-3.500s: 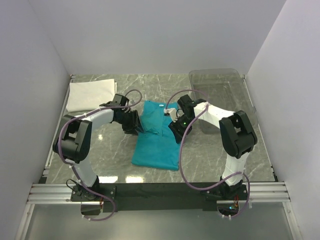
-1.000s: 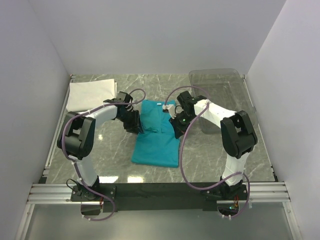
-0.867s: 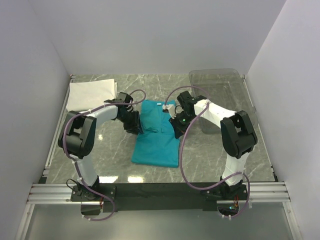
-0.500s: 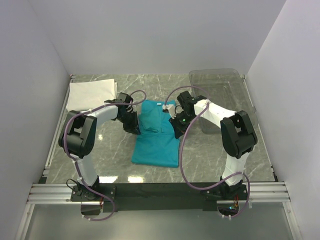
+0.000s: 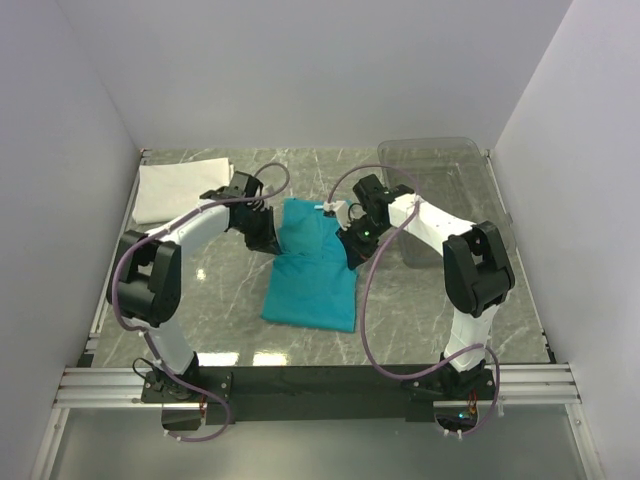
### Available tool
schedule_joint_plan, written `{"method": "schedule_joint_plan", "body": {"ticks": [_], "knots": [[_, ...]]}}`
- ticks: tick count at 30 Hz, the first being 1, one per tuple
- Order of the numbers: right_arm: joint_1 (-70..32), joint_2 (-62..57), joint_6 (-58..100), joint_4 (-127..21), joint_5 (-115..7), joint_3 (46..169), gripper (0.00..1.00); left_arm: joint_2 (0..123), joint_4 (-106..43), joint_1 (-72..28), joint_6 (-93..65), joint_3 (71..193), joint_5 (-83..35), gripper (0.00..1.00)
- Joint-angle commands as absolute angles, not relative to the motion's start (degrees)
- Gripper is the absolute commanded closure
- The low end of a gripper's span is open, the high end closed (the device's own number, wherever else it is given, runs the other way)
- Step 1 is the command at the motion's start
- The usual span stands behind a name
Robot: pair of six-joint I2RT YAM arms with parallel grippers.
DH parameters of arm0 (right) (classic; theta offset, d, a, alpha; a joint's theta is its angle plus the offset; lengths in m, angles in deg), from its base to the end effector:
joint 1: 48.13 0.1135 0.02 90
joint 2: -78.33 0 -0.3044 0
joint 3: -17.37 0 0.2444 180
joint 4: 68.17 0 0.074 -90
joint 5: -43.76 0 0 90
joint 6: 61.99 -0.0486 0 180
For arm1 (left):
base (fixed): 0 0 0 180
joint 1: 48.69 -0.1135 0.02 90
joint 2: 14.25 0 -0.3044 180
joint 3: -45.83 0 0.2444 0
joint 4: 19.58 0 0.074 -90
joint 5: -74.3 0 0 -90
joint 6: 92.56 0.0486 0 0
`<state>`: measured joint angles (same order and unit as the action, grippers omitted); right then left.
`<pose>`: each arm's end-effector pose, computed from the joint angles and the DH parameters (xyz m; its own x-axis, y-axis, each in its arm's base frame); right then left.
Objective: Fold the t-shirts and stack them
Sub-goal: Fold the tshirt
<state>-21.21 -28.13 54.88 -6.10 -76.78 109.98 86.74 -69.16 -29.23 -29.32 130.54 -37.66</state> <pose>0.3203 0.1903 0.2345 -0.5454 -0.7135 -0.4398 -0.8370 0.4366 0.3297 0.3346 -0.1375 0.2351 -0.9723 -0.0993 -0.2115 0.0172 0.8722 -0.4888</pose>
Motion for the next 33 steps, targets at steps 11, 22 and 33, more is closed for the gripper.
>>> {"method": "schedule_joint_plan", "body": {"ticks": [11,22,33], "knots": [[-24.39,-29.25,55.52,-4.39,-74.01,117.98,1.00,89.46,-66.57,-31.64,-30.77,137.82,-37.06,1.00],[-25.54,-37.24,52.27,-8.52,-68.21,125.09,1.00,97.89,-63.14,-33.22,-32.09,145.54,-37.94,1.00],[-25.63,-41.91,48.58,-12.47,-64.60,129.23,1.00,105.11,-61.65,-33.40,-33.67,149.86,-34.96,0.99]]}}
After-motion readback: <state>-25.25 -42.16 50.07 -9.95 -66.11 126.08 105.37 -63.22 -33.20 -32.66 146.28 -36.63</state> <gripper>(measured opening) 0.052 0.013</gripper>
